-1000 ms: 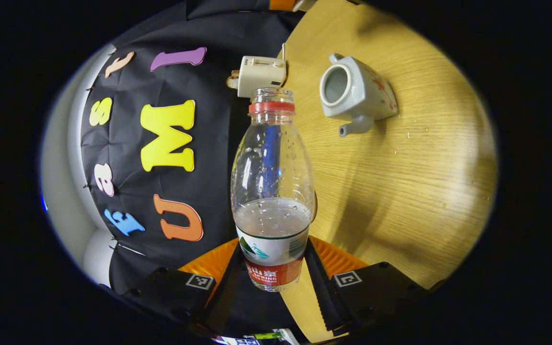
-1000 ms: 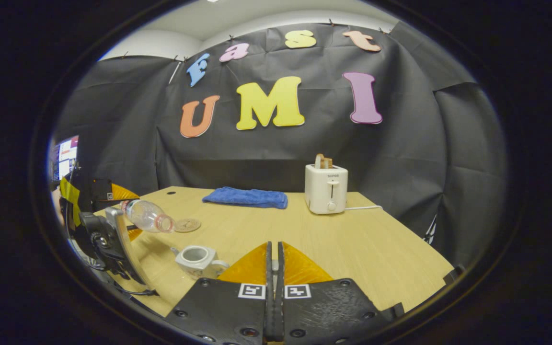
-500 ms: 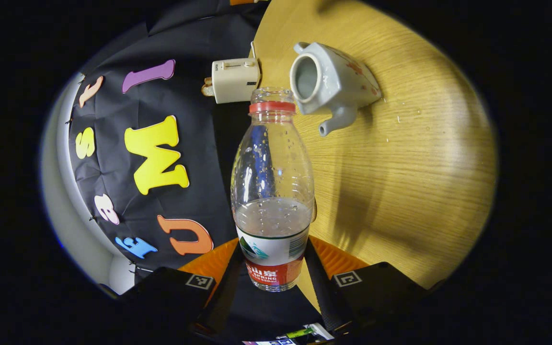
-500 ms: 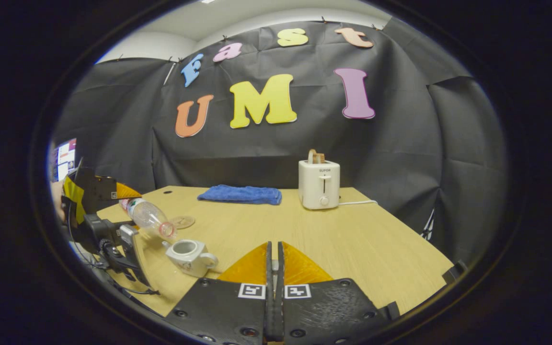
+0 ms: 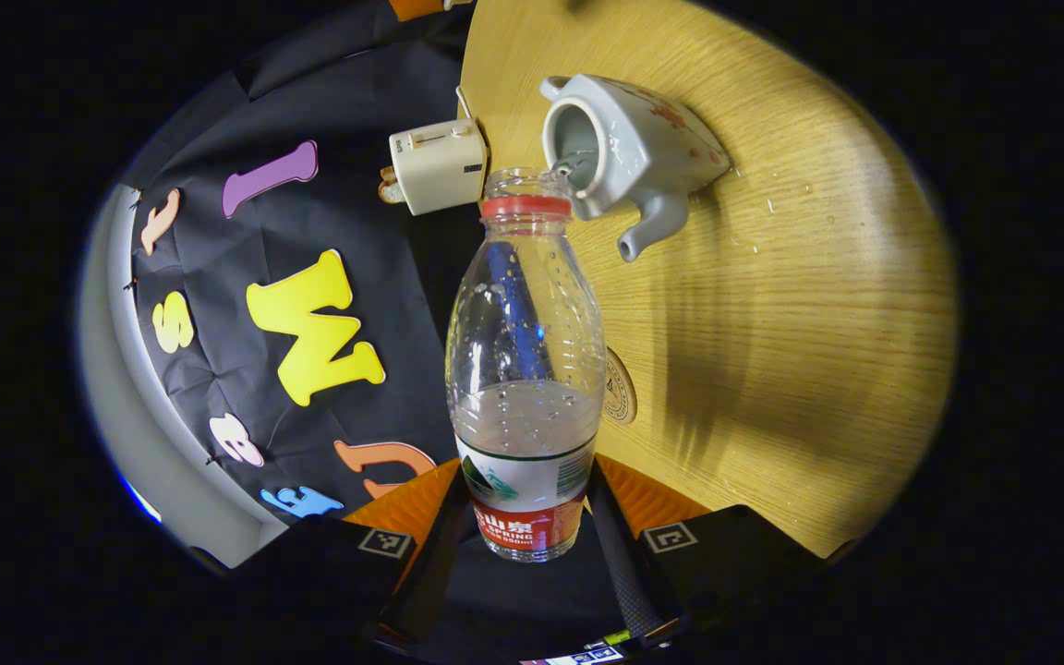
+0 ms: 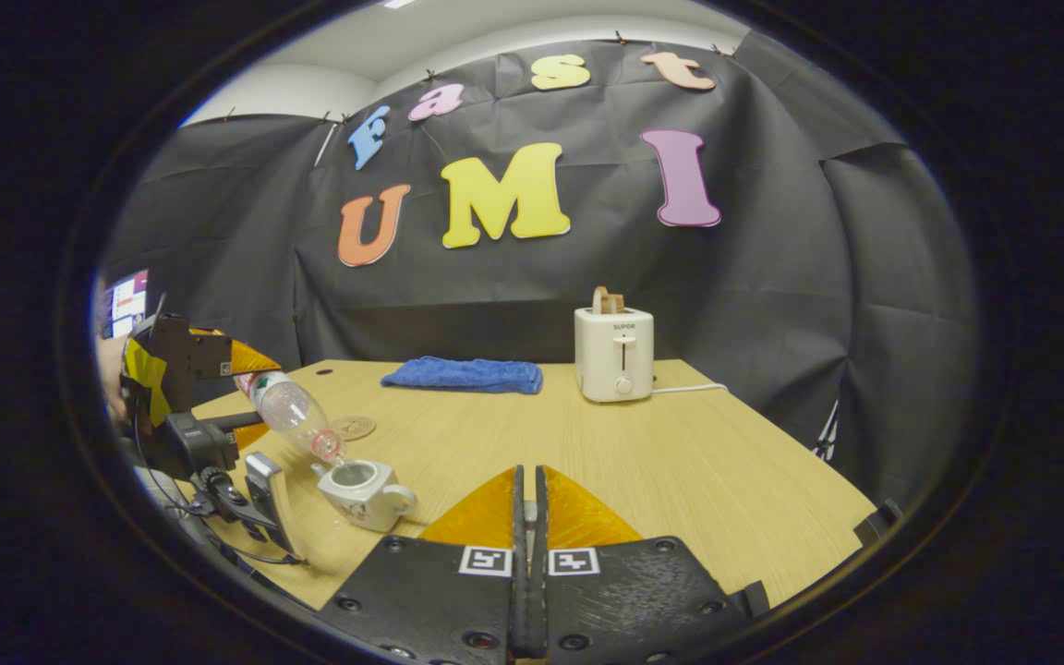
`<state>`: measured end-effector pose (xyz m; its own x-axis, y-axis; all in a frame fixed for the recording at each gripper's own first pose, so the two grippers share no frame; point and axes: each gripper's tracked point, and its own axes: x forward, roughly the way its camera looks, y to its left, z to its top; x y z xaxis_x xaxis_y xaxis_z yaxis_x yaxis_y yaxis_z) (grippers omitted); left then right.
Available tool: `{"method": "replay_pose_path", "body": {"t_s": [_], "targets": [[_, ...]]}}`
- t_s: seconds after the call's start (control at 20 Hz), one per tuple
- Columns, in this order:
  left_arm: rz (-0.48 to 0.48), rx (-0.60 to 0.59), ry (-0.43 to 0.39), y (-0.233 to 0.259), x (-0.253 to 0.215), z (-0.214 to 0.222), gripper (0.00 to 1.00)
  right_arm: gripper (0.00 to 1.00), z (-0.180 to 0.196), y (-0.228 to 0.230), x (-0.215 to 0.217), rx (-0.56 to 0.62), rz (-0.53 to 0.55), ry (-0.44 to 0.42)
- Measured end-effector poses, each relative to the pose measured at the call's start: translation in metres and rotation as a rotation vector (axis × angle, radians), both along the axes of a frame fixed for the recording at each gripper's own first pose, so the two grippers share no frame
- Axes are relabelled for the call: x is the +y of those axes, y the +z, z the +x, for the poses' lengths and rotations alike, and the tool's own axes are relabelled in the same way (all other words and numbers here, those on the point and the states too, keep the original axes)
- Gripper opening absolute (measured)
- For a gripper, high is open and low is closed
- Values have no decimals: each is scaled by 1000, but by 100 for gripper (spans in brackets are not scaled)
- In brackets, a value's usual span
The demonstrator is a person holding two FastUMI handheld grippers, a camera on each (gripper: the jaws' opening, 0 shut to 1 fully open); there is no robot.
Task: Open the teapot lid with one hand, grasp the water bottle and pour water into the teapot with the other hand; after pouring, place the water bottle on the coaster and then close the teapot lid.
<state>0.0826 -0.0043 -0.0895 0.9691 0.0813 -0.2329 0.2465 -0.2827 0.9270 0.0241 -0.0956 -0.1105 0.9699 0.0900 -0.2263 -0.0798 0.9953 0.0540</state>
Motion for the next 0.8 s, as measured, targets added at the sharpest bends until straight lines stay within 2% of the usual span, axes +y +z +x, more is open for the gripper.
{"method": "replay_pose_path", "body": {"t_s": [0.75,0.8], "targets": [[163,-105,-84,29,-14,5,75,0,-4,-1,-3,-5,13,1],[175,-114,-86,33,-15,6,80,0,-4,-1,-3,-5,13,2]]}}
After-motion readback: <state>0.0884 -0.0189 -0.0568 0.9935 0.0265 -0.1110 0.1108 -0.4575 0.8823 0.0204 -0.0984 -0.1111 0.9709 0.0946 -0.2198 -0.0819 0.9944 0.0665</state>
